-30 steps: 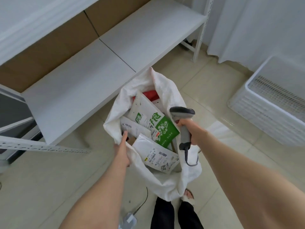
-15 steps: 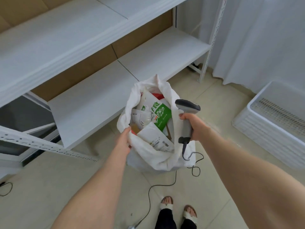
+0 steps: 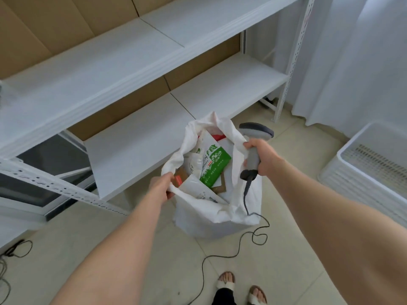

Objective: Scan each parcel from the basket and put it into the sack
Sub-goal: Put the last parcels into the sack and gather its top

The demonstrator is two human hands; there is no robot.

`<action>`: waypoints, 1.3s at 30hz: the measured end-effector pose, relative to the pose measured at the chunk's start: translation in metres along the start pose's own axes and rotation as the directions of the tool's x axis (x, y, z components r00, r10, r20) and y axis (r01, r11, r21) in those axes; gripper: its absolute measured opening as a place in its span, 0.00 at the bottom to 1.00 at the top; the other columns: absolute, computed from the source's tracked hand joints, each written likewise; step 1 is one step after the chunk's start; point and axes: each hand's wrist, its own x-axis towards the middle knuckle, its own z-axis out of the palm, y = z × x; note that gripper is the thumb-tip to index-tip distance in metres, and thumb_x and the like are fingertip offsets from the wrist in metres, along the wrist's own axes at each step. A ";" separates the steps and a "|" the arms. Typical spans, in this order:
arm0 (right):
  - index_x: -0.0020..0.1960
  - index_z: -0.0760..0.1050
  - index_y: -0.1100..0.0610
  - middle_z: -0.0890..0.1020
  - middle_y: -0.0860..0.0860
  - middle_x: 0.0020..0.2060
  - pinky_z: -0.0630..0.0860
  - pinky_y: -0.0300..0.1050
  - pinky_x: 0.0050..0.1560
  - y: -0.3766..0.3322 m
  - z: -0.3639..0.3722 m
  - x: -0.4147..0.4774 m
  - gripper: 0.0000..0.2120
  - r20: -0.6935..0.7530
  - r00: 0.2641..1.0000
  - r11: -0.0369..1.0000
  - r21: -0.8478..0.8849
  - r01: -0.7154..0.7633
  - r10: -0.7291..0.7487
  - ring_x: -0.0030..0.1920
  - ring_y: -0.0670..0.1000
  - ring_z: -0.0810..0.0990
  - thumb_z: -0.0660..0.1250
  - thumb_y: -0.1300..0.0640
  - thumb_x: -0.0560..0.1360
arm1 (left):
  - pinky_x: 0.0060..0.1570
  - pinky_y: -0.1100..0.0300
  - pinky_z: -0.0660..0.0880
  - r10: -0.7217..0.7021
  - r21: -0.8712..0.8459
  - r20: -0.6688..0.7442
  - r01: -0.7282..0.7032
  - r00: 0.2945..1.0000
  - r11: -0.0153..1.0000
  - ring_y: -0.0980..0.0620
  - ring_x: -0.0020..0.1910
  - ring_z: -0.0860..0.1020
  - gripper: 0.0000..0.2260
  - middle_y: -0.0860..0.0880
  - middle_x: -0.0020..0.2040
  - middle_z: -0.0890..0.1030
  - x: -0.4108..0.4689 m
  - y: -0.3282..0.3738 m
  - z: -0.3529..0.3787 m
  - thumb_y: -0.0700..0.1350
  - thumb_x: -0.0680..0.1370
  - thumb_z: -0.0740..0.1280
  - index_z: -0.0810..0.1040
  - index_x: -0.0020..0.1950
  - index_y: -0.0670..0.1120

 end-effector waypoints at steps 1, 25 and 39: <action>0.56 0.72 0.60 0.75 0.57 0.39 0.74 0.46 0.33 -0.005 0.003 -0.002 0.15 0.016 1.000 1.000 -0.029 0.005 -0.004 0.32 0.54 0.73 0.68 0.58 0.72 | 0.21 0.64 0.67 -0.010 0.036 0.035 0.009 0.999 0.999 0.51 0.31 0.71 0.06 0.44 0.37 0.74 -0.004 0.005 -0.004 0.39 0.74 0.66 0.74 0.49 0.40; 0.56 0.73 0.60 0.79 0.56 0.40 0.75 0.42 0.31 -0.005 0.012 -0.024 0.13 0.184 0.979 0.995 -0.056 -0.082 0.091 0.33 0.53 0.76 0.67 0.60 0.72 | 0.20 0.69 0.73 -0.235 0.380 0.505 0.031 0.830 0.924 0.58 0.20 0.76 0.08 0.48 0.24 0.74 -0.057 0.052 0.031 0.35 0.78 0.65 0.73 0.39 0.41; 0.55 0.72 0.59 0.80 0.59 0.46 0.79 0.52 0.45 -0.033 0.021 0.037 0.13 0.030 0.994 0.908 -0.409 -0.088 0.110 0.45 0.58 0.79 0.68 0.58 0.72 | 0.64 0.46 0.69 -0.001 0.685 0.350 -0.255 0.937 0.683 0.41 0.71 0.66 0.41 0.43 0.76 0.62 0.019 0.085 0.072 0.65 0.74 0.65 0.56 0.78 0.43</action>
